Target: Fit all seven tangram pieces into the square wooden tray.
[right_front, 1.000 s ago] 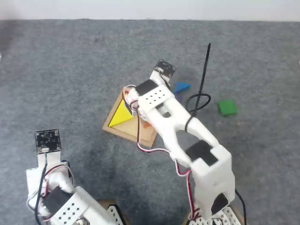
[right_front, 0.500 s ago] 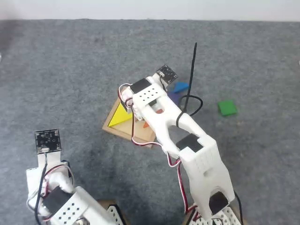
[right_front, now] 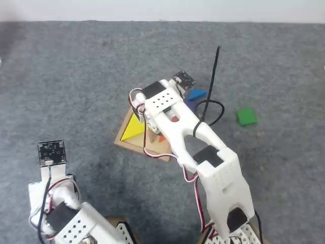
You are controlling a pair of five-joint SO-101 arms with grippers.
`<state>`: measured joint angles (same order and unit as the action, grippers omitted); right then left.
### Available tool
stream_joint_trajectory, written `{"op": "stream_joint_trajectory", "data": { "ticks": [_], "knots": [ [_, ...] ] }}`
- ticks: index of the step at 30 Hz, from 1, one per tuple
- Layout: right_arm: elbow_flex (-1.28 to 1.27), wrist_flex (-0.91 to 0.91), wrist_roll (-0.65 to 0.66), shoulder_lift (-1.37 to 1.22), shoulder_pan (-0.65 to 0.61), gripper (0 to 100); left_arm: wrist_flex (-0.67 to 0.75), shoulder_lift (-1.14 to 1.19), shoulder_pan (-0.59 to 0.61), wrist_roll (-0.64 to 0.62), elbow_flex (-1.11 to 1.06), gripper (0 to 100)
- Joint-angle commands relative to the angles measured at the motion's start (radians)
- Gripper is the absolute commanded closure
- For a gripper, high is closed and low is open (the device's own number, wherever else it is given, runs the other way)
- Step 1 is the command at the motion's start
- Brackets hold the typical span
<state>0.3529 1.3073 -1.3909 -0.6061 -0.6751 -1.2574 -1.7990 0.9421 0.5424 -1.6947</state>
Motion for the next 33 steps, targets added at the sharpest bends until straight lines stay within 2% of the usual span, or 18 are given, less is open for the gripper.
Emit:
{"op": "stream_joint_trajectory", "data": {
  "ticks": [1,8,18,23,33],
  "knots": [
    [0.012,0.028,-0.054,0.082,0.048,82.2,-0.003,-0.014,-0.002,0.011,0.012,76],
    [0.015,0.03,-0.037,0.09,0.044,82.2,-0.003,-0.014,-0.002,0.011,0.012,76],
    [0.072,0.024,-0.008,0.197,-0.122,82.2,-0.002,-0.014,-0.002,0.011,0.012,76],
    [0.071,0.002,0.048,0.116,-0.18,82.2,-0.002,-0.014,-0.002,0.011,0.012,76],
    [0.069,0.018,0.048,0.015,-0.122,82.2,-0.002,-0.014,-0.002,0.011,0.012,76]
  ]
}}
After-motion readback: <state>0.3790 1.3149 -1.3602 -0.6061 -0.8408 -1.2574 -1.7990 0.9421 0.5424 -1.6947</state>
